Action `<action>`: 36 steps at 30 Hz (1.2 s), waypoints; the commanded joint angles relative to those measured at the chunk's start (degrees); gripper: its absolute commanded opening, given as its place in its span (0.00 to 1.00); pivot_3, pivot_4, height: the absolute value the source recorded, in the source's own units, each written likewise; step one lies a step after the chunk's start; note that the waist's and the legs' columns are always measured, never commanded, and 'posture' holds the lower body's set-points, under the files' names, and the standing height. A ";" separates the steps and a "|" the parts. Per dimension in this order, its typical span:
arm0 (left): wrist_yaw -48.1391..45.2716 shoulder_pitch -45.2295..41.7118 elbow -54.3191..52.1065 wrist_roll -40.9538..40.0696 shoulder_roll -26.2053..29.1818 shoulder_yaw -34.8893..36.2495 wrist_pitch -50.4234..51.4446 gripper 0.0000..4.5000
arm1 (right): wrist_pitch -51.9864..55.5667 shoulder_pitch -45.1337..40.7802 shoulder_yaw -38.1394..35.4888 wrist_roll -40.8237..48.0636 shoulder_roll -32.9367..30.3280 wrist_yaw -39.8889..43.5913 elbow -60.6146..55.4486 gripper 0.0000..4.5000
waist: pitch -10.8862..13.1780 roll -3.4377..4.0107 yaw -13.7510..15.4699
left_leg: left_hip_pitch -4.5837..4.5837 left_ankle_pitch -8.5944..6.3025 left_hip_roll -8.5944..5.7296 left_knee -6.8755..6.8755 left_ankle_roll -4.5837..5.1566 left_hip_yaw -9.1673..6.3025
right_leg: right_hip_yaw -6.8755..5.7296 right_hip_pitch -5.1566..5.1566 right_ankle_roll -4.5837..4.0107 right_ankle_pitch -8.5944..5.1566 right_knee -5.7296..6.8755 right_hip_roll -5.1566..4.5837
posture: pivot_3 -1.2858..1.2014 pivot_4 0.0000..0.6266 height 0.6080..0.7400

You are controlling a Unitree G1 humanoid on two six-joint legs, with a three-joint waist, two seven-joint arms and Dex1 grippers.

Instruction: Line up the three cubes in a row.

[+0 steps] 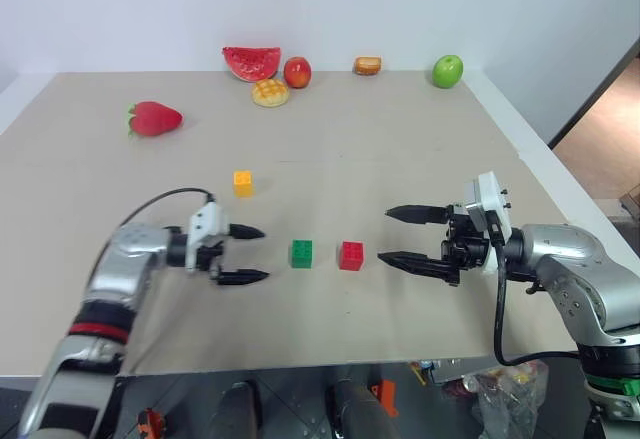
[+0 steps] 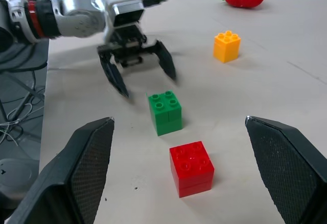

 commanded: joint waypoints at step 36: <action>53.13 -9.25 -3.06 7.84 -14.51 3.87 25.46 0.99 | -12.79 -12.57 5.81 -16.74 14.92 -17.95 9.25 0.95 | -0.01 -0.02 0.25 | -0.03 0.03 -0.03 -0.09 0.01 0.07 | -0.01 0.01 0.34 0.22 -0.01 0.00 | 0.52 0.24 1.00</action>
